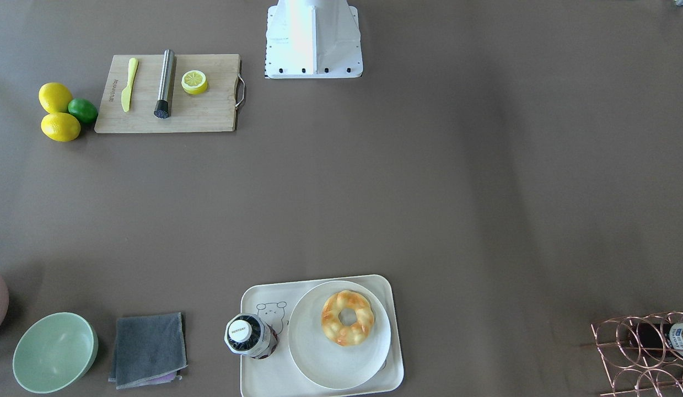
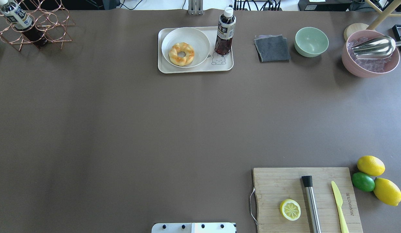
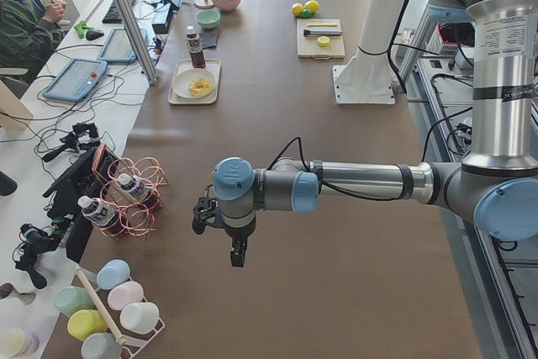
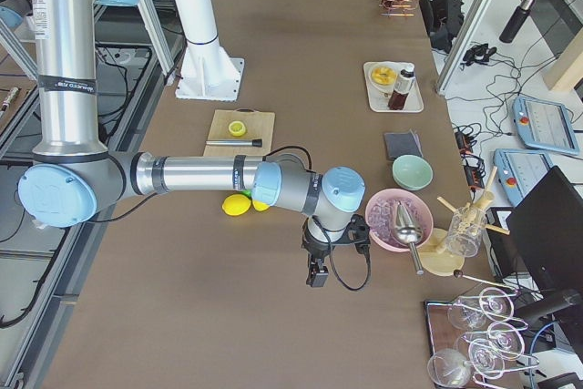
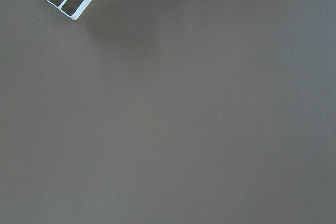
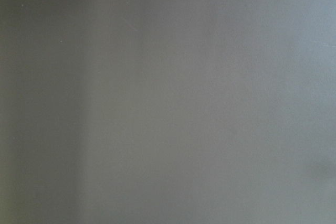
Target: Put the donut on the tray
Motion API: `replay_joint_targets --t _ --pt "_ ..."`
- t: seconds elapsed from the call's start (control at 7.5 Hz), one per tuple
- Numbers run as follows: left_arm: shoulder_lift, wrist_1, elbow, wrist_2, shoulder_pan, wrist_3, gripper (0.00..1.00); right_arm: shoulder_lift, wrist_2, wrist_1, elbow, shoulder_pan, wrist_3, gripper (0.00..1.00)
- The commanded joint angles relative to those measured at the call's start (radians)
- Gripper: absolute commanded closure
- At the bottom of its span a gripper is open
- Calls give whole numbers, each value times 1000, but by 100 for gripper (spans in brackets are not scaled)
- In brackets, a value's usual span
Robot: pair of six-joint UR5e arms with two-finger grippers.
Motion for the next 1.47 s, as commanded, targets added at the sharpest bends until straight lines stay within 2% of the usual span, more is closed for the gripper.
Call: replay_joint_targets --t 0.0,0.4,0.67,0.93,1.33 --pt "-3 81 -39 -10 29 -2 2 0 0 -1 0 0 -1 0" --pt "-3 74 -39 -12 29 -2 2 1 17 2 -8 0 -1 0" --pt "-4 71 -39 -12 29 -2 2 1 64 77 -46 0 -1 0" --pt "-3 67 -40 -12 24 -2 2 1 68 140 -86 0 -1 0" --pt "-3 65 -40 -13 24 -2 2 1 68 142 -84 0 -1 0"
